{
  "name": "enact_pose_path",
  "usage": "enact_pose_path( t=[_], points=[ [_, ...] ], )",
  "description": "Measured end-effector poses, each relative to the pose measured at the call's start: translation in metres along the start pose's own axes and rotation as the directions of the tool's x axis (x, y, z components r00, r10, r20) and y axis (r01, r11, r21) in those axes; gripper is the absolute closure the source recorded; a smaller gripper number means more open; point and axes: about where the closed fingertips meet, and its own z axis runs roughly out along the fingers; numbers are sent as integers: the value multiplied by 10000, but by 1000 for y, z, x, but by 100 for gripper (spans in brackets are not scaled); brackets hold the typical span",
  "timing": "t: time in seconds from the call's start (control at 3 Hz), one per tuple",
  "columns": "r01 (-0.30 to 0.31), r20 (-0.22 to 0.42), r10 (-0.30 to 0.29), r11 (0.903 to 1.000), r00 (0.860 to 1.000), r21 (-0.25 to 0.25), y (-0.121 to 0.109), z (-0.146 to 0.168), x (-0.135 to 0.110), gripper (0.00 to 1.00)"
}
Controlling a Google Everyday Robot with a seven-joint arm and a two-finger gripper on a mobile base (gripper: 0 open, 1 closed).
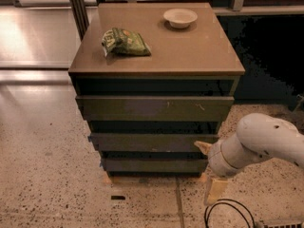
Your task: Open middle drawer
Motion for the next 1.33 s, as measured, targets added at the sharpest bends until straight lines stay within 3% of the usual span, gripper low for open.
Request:
enact_pose_path(
  t=[0.33, 1.0, 1.33],
  points=[
    [271, -75, -268, 9990, 9996, 365, -10, 38, 4, 0],
    [480, 84, -487, 9970, 9988, 615, -18, 49, -4, 0],
    [937, 195, -963, 9900, 9952, 1056, -38, 65, -18, 0]
  ],
)
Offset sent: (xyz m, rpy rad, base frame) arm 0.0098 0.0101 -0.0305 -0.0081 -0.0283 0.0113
